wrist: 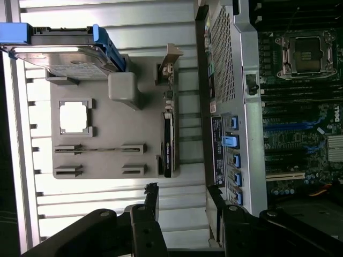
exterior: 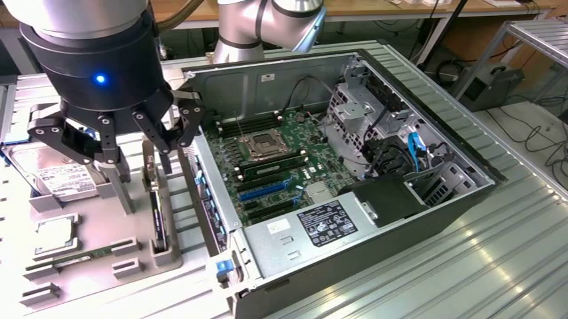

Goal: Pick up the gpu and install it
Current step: 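Pick up the gpu and move the gpu toward the slot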

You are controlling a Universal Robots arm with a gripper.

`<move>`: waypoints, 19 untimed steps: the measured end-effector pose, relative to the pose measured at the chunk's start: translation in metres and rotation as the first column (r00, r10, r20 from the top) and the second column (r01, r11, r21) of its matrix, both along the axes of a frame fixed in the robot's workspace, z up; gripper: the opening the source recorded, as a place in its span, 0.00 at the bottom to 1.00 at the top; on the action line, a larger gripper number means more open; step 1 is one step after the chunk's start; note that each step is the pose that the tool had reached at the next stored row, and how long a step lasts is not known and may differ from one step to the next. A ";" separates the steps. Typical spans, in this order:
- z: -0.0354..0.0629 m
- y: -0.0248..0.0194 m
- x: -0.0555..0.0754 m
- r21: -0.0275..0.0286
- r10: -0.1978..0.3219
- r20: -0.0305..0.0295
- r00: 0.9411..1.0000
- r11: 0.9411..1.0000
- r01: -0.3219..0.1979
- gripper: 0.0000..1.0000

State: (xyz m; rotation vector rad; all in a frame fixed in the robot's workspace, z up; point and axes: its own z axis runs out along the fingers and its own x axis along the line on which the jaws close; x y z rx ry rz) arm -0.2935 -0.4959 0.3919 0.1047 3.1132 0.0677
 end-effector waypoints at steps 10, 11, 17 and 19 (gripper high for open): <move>-0.0002 0.0000 -0.002 0.000 0.000 0.000 1.000 1.000 0.000 0.48; -0.0002 0.0000 -0.002 0.000 0.000 0.000 1.000 1.000 0.000 0.48; -0.0004 0.0000 -0.004 0.000 0.000 0.000 1.000 1.000 0.000 0.48; -0.0005 0.0000 -0.005 0.000 0.000 0.000 1.000 1.000 0.000 0.48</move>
